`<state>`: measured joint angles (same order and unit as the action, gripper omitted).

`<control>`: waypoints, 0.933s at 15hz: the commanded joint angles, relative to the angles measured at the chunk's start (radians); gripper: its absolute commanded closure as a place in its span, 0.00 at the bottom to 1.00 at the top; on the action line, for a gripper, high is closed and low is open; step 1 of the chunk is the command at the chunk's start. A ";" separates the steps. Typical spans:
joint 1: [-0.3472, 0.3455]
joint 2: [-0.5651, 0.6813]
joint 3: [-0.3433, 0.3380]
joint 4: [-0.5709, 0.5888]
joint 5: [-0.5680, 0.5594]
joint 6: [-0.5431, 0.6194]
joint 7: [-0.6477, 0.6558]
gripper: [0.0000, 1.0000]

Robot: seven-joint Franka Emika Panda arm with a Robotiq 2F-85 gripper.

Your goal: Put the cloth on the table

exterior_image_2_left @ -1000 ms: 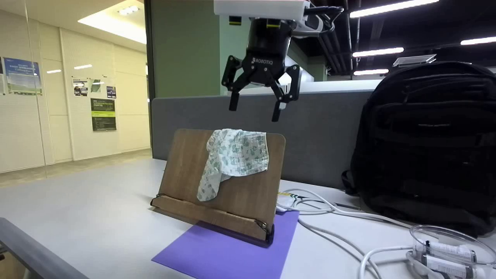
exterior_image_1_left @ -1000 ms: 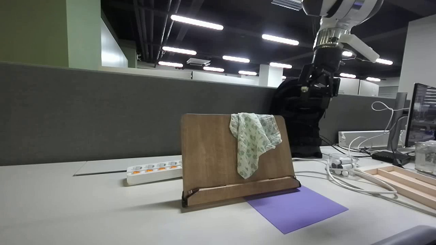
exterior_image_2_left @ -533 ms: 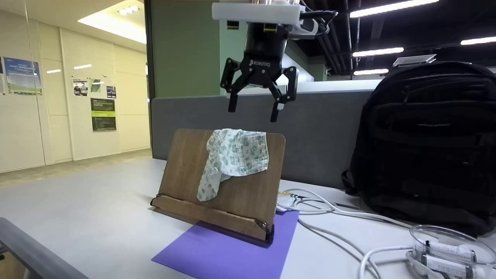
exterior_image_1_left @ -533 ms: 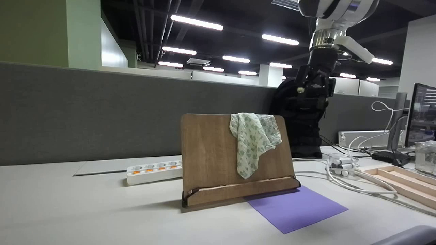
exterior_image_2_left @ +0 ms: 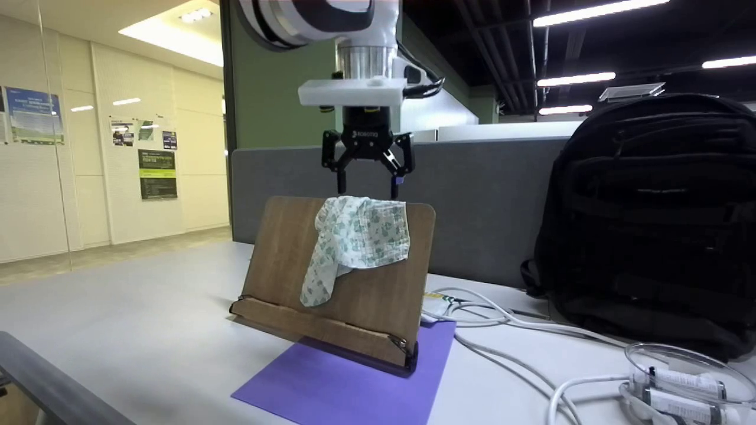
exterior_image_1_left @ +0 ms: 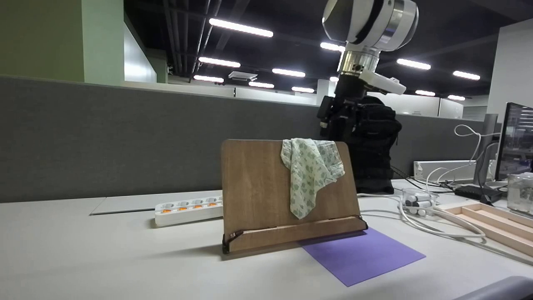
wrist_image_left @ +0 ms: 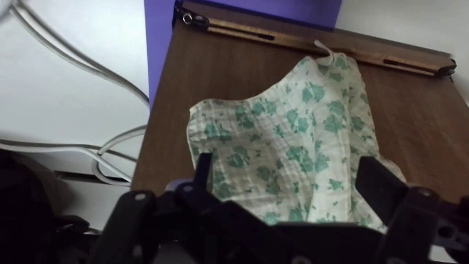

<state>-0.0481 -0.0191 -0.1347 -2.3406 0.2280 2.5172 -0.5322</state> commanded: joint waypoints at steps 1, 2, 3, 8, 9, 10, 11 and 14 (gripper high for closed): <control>0.012 0.030 0.048 -0.015 0.030 0.102 0.003 0.00; 0.013 0.040 0.061 -0.017 0.033 0.119 0.000 0.00; 0.013 0.049 0.072 -0.018 0.031 0.137 0.002 0.00; 0.005 0.076 0.112 -0.027 0.059 0.213 0.000 0.49; 0.003 0.077 0.117 -0.029 0.067 0.229 0.000 0.55; 0.001 0.076 0.123 -0.032 0.080 0.240 -0.003 0.62; -0.001 0.075 0.127 -0.034 0.089 0.250 -0.004 0.69; -0.009 0.061 0.132 -0.040 0.129 0.269 -0.015 0.89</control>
<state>-0.0394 0.0677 -0.0164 -2.3644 0.3163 2.7612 -0.5362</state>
